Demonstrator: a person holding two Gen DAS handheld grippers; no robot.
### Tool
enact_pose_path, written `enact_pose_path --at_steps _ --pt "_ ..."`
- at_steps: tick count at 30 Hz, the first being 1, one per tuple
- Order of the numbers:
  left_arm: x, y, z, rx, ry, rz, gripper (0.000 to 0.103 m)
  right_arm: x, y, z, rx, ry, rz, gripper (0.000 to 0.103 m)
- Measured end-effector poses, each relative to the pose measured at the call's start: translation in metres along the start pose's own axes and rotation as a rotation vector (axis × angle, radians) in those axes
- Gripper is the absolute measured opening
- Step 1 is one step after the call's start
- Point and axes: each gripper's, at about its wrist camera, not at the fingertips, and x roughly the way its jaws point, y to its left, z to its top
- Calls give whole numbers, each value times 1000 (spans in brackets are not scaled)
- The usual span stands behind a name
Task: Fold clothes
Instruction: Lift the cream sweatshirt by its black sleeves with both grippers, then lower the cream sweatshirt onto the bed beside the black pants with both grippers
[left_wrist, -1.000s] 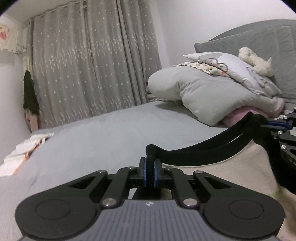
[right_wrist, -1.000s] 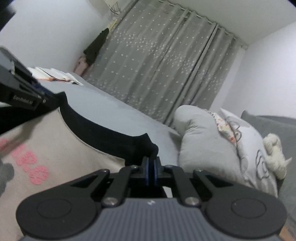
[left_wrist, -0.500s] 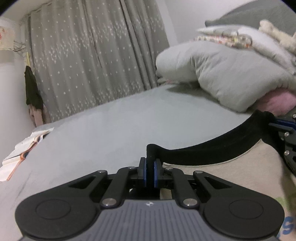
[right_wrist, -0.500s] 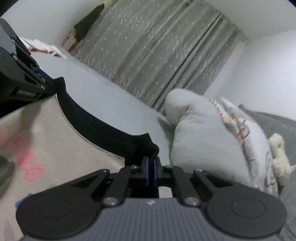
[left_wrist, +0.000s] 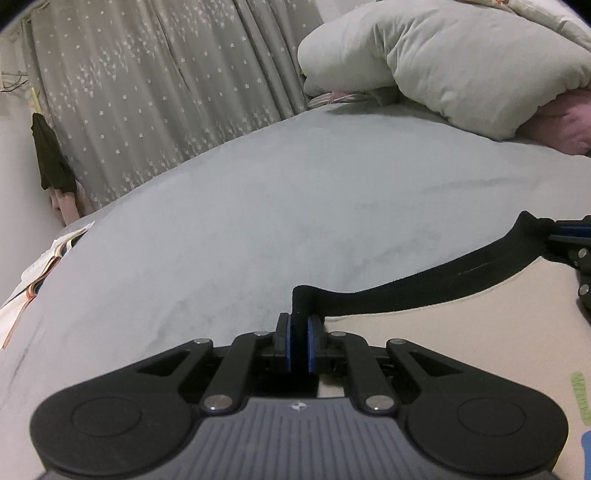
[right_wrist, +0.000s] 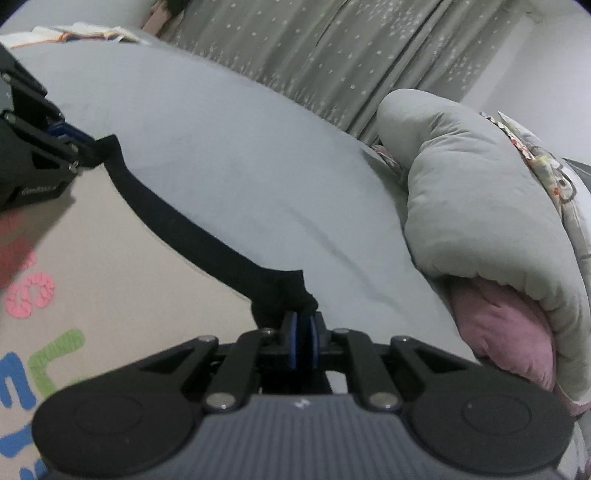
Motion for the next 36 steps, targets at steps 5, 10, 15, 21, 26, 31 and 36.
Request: enact_pose_path --at_steps 5,10,15,21,26,31,36 --pt "-19 0 2 -10 19 -1 27 -6 3 5 -40 1 -39 15" --pt "-21 0 16 -20 45 -27 87 -43 -18 14 17 -22 -15 81" --pt "-64 6 12 -29 40 -31 96 -93 -33 14 30 -27 39 81" --pt "-109 13 0 -77 53 -59 96 -146 -43 1 98 9 90 82" --pt "-149 21 -24 -115 72 -89 97 -187 -47 -17 130 38 118 82" --pt "-176 30 -55 -186 102 -113 97 -225 -52 -40 177 55 154 82" --pt "-195 44 -77 -283 126 -134 97 -252 -49 -59 187 63 170 82"
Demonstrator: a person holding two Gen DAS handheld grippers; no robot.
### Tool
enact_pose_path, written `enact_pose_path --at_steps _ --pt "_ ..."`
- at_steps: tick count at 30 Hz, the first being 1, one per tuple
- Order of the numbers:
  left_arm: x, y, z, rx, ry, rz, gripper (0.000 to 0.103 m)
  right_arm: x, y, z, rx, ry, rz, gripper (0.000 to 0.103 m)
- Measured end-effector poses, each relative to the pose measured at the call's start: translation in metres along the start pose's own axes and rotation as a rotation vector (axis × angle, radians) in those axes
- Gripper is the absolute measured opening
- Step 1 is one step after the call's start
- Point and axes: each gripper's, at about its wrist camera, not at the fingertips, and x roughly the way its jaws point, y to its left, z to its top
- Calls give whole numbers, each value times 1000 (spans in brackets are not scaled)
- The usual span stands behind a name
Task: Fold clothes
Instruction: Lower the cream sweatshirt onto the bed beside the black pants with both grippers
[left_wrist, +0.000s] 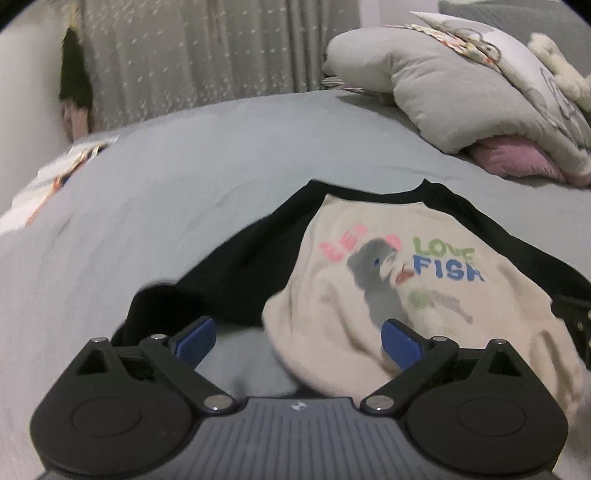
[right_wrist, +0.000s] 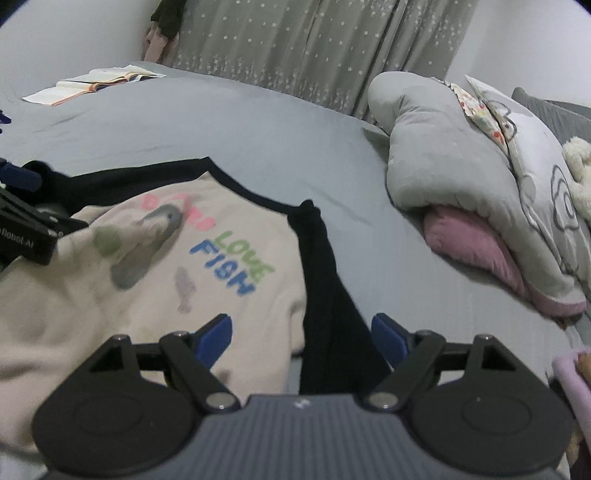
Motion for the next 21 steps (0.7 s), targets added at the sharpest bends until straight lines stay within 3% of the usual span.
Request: enact_pose_path --at_steps 21 --pt "-36 45 -83 -280 18 -183 97 -50 8 -66 144 -11 105 82"
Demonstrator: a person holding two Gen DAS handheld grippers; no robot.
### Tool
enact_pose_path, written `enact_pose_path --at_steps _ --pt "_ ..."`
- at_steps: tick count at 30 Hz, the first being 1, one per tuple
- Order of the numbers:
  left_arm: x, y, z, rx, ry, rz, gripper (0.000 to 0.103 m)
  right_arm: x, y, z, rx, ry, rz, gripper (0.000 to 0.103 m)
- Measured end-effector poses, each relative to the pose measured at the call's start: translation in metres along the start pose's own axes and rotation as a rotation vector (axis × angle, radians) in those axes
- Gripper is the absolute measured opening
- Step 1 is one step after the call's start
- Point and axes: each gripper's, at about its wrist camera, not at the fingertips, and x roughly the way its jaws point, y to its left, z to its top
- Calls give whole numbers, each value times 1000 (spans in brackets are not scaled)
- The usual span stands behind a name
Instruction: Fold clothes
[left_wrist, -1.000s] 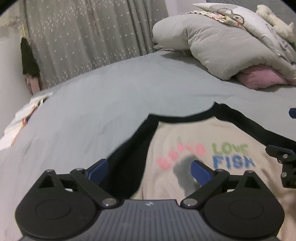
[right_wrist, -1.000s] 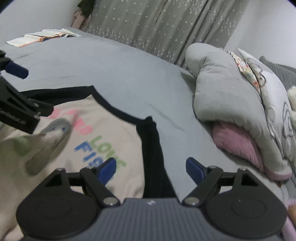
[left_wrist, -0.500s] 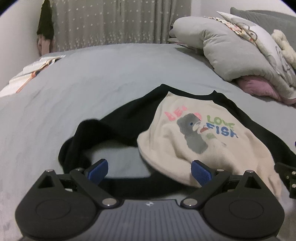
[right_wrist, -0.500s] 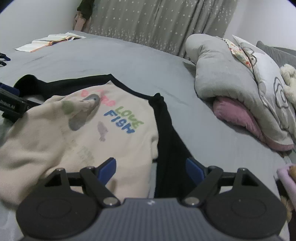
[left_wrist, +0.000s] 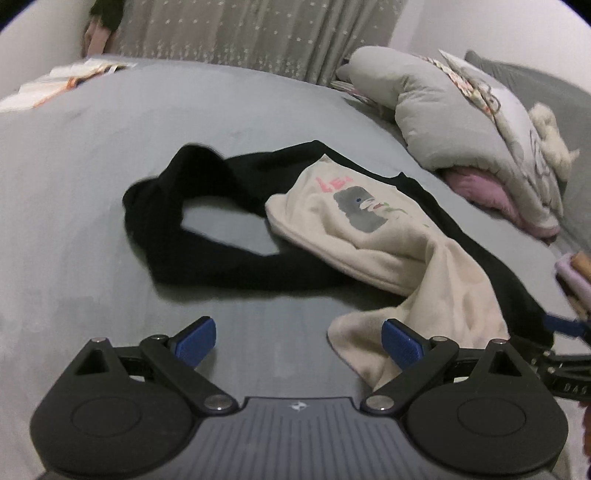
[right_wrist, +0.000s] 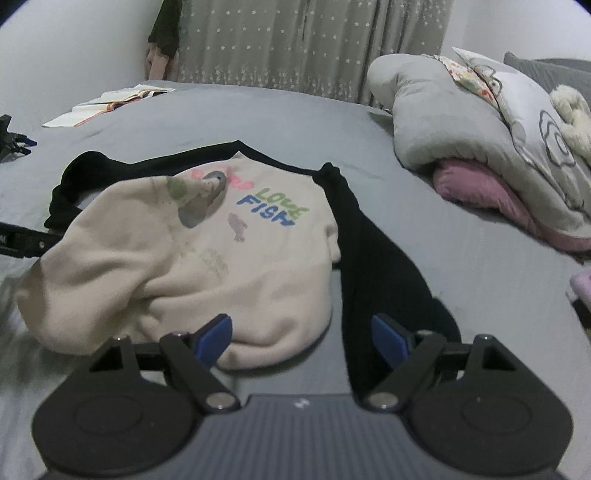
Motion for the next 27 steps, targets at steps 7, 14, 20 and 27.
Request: enact_pose_path --at_steps 7,14,20,27 --pt "-3 2 -11 -66 -1 -56 97 -12 2 -16 87 10 90 82" --pt "10 -5 -12 -27 -3 -60 97 10 -5 -23 209 95 157 73" --pt "16 -9 -15 10 -23 -48 97 21 6 -21 207 66 161 66" --pt "12 -9 -20 47 -38 -43 97 26 19 -19 241 24 187 27"
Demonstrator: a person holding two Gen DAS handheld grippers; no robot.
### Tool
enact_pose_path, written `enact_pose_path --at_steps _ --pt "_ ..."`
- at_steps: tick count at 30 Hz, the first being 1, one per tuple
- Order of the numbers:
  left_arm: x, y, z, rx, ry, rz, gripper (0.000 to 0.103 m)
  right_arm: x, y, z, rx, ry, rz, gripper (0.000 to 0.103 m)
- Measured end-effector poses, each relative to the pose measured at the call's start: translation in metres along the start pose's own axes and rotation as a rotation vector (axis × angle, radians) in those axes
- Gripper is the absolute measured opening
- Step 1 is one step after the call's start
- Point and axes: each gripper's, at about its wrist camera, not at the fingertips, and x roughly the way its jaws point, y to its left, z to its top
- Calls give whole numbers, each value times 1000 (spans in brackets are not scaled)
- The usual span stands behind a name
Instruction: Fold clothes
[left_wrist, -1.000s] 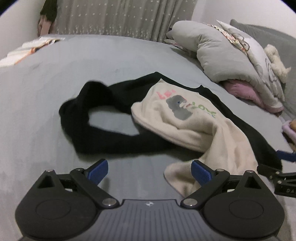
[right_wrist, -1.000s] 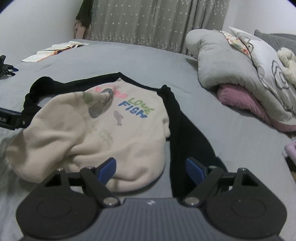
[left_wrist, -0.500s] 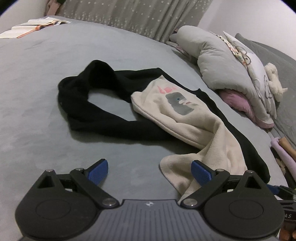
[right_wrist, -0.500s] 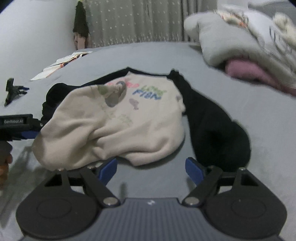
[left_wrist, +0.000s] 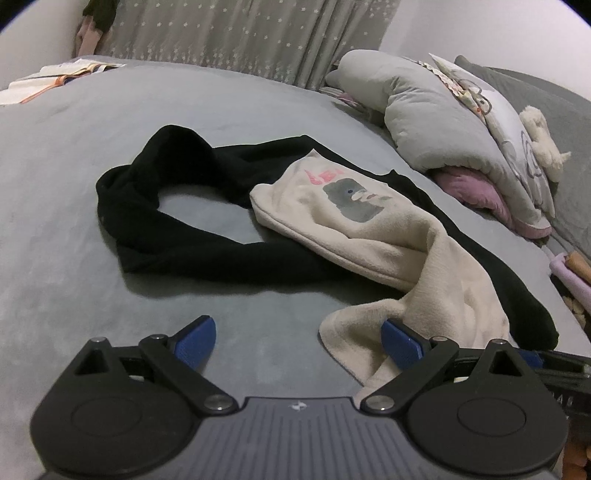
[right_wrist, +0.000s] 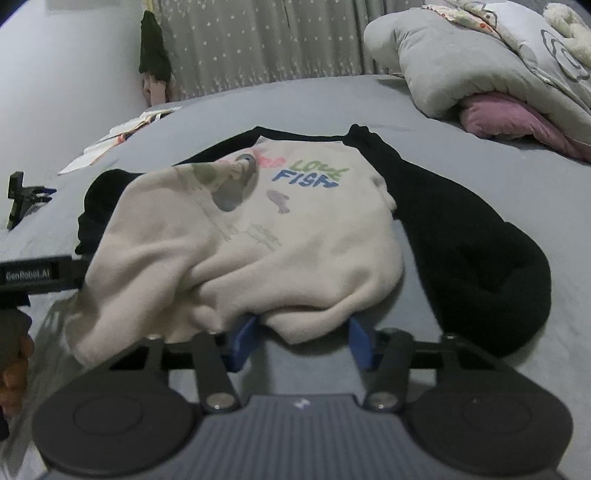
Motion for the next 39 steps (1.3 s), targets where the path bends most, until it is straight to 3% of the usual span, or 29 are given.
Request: enact_pose_path --at_steps 3,10,27,39 --pt "0 -1 -1 6 -2 1 97 -3 -1 1 28 -6 22 21" --pt "-2 1 0 2 -2 -6 96 -24 -3 10 24 -53 28 19" --pt "-2 3 1 -16 2 -14 96 -51 -72 22 150 -104 -137 18" --pt "-7 9 3 -60 8 -43 95 -43 -74 19 104 -72 -185 20"
